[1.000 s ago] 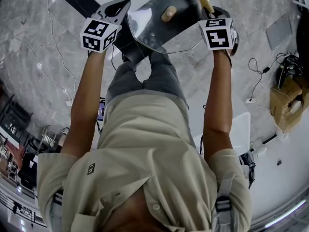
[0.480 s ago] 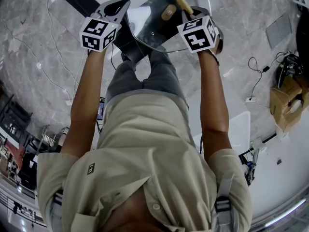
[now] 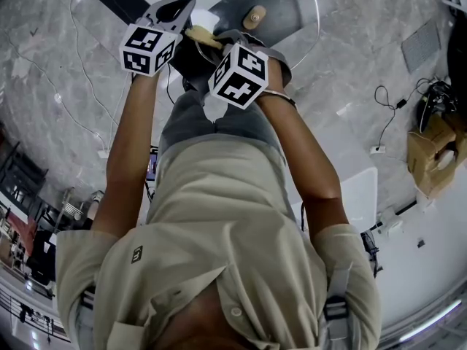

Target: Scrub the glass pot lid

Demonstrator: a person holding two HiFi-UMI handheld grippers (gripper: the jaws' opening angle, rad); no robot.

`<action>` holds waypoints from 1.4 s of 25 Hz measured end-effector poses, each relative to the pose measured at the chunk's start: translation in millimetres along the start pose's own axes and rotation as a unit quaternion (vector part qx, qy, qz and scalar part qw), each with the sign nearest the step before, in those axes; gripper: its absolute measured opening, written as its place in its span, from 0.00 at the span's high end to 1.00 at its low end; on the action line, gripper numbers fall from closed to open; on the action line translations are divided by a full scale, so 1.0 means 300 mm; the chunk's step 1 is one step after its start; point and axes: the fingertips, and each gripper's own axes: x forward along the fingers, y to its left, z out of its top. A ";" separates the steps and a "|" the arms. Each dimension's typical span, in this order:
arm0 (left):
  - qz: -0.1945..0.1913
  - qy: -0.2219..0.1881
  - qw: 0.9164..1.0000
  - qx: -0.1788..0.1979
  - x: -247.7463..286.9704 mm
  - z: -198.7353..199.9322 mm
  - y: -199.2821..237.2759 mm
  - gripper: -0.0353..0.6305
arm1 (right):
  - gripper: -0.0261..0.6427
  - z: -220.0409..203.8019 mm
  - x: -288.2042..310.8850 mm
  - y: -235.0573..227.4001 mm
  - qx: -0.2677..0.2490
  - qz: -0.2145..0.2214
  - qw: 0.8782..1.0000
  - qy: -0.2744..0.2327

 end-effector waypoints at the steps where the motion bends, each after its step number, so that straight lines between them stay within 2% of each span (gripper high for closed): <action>1: 0.000 -0.001 1.000 -0.001 -0.002 -0.002 -0.001 0.92 | 0.89 -0.003 -0.003 0.002 0.002 0.000 1.000 0.001; 10: 0.003 0.004 1.000 0.000 0.016 0.003 0.003 0.92 | 0.89 -0.072 -0.032 -0.063 0.032 -0.007 0.999 0.009; 14: 0.003 0.012 1.000 0.002 0.022 -0.016 0.010 0.92 | 0.89 -0.172 -0.061 -0.137 0.074 -0.019 0.997 0.025; 18: 0.002 0.025 0.999 0.032 0.018 -0.037 0.026 0.92 | 0.88 -0.265 -0.134 -0.268 0.146 -0.053 0.988 0.023; 23: -0.005 0.027 0.999 0.034 0.021 -0.038 0.035 0.92 | 0.89 -0.382 -0.273 -0.464 0.195 -0.142 0.970 0.043; 27: -0.009 0.027 0.999 0.034 0.023 -0.048 0.041 0.92 | 0.89 -0.423 -0.340 -0.560 0.189 -0.192 0.961 0.061; 35: -0.013 0.027 0.999 0.029 0.026 -0.041 0.031 0.92 | 0.89 -0.428 -0.352 -0.571 0.182 -0.198 0.961 0.067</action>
